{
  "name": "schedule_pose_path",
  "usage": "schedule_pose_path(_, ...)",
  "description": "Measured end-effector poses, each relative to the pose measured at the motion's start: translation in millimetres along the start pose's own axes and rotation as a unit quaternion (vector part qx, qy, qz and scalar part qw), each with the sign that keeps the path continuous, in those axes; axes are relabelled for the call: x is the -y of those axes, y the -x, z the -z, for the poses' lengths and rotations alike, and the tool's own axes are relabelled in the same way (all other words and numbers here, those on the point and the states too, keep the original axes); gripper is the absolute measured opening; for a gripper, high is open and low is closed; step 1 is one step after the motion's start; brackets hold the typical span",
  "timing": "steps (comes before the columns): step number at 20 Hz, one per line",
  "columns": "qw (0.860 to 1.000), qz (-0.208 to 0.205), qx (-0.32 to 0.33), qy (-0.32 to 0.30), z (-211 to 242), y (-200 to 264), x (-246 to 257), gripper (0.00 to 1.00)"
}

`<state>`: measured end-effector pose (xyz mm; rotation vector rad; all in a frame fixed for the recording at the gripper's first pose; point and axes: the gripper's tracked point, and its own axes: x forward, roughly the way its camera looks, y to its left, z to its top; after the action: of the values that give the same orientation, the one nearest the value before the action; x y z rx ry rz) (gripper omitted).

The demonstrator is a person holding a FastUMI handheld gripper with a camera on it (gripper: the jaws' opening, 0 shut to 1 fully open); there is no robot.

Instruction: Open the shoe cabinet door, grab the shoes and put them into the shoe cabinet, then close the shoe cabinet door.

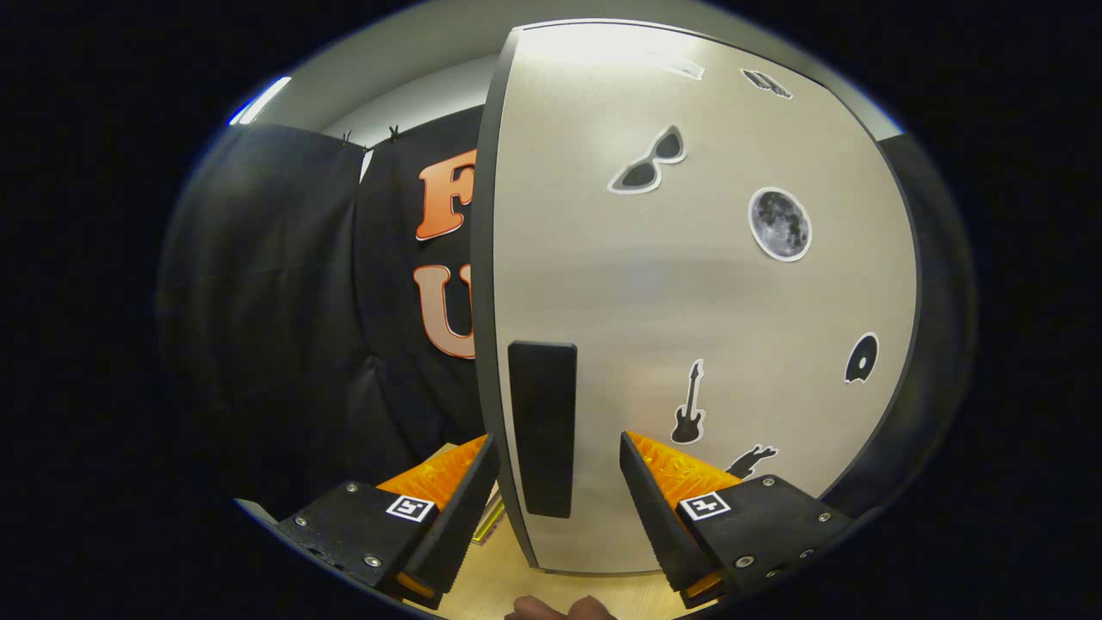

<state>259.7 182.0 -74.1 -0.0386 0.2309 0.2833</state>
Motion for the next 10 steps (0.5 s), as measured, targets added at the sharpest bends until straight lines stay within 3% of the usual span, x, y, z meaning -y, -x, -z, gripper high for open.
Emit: schedule_pose_path(10,0.999,0.032,0.016,-0.003,-12,129,-17,0.88)
